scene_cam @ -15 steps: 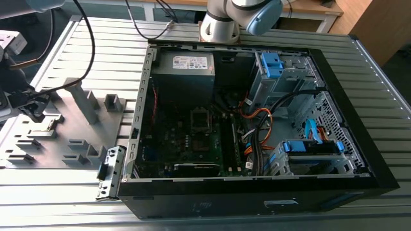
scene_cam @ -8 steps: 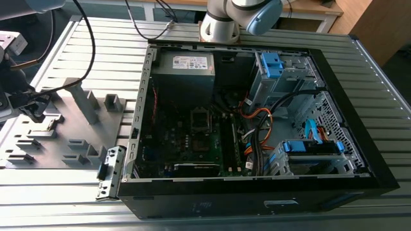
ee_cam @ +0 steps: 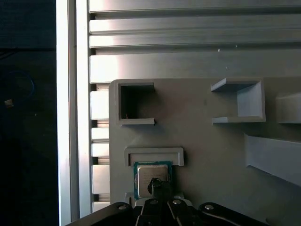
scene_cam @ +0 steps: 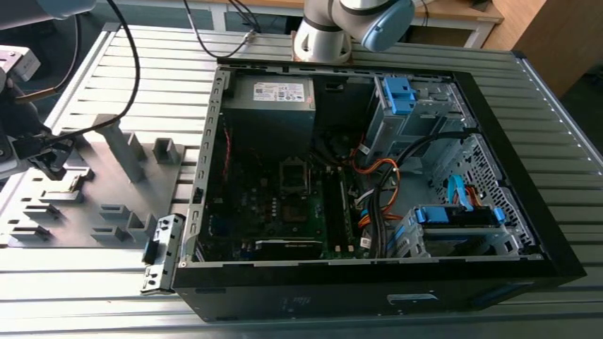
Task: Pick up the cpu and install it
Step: 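Pick up the cpu and move it towards the insertion slot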
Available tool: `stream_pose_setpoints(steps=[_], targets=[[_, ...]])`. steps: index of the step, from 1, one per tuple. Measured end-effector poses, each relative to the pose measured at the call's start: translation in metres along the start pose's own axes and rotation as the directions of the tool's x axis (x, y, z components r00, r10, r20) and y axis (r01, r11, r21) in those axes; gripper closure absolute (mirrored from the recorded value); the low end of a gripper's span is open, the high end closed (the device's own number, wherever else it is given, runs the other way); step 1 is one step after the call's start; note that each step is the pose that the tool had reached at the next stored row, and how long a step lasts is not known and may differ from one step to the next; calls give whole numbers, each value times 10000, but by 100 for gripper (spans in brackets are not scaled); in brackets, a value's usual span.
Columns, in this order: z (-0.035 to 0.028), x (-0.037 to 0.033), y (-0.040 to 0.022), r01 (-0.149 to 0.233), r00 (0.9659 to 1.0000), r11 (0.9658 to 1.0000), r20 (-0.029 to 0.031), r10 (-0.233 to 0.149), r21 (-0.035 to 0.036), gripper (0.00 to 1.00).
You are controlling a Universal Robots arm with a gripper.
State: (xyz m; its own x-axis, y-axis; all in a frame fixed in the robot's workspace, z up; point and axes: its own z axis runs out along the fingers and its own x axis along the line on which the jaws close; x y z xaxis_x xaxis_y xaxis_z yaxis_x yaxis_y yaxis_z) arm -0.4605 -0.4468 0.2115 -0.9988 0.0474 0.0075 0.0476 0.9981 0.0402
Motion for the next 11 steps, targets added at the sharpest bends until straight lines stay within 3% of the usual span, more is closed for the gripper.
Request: stream_pose_setpoints(steps=[7,11], targets=[[75,8,-3,-1,10000,10000,2,1,0,89],[79,9,-4,-1,10000,10000,0,1,1,89]])
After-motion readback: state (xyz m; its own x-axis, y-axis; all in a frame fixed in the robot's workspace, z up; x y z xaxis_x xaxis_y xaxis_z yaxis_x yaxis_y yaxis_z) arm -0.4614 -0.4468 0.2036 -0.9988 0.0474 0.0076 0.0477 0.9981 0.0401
